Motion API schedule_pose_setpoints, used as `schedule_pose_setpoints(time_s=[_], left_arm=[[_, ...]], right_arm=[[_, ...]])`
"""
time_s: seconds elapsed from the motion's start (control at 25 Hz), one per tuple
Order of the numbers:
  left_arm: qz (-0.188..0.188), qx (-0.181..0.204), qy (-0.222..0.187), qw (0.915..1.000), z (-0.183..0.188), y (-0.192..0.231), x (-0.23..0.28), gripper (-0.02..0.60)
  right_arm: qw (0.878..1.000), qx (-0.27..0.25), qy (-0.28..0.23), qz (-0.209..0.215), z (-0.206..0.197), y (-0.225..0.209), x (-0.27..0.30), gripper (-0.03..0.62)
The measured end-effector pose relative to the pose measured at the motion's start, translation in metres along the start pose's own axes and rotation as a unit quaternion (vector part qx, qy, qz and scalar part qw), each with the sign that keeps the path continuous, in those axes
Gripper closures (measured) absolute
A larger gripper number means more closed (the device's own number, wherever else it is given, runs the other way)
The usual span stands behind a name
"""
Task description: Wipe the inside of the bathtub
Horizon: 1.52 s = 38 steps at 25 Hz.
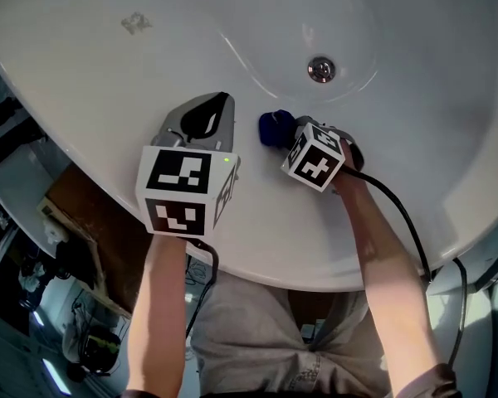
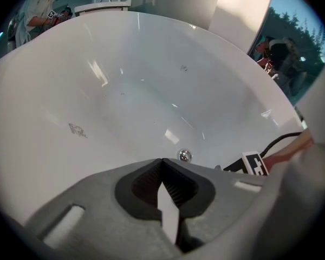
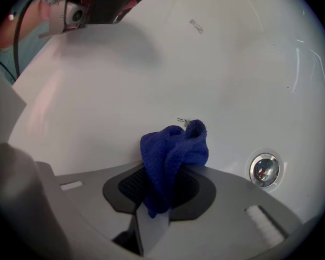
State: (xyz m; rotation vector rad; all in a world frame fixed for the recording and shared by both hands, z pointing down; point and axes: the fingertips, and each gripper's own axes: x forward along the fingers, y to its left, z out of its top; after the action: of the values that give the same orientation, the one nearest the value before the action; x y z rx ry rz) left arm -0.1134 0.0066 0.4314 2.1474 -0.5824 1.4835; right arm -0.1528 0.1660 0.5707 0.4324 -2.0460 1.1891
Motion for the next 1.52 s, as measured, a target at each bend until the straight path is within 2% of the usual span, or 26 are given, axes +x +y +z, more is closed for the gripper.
schedule_pose_setpoints(time_s=[0.2,0.6,0.96,1.28,1.52], left_arm=[[-0.006,0.000,0.009,0.9999,-0.005,-0.002,-0.011,0.577],[-0.006,0.007,0.001,1.0000,0.008,-0.008,-0.028,0.577],[0.002,0.005,-0.007,1.0000,0.034,-0.023,-0.045,0.577],[0.007,-0.007,-0.008,0.9999,0.012,0.004,-0.059,0.578],[0.007,-0.002,-0.013,0.9999,0.020,0.001,-0.069,0.577]], right_arm=[[1.000,-0.004,-0.004,0.010,0.006,0.025,-0.011,0.503],[0.999,-0.002,-0.020,0.030,0.022,0.069,-0.036,0.503],[0.998,-0.032,-0.039,0.034,0.028,0.098,-0.078,0.503],[0.994,-0.061,-0.058,0.064,0.067,0.149,-0.081,0.503],[0.991,-0.100,-0.058,0.074,0.075,0.178,-0.106,0.503]])
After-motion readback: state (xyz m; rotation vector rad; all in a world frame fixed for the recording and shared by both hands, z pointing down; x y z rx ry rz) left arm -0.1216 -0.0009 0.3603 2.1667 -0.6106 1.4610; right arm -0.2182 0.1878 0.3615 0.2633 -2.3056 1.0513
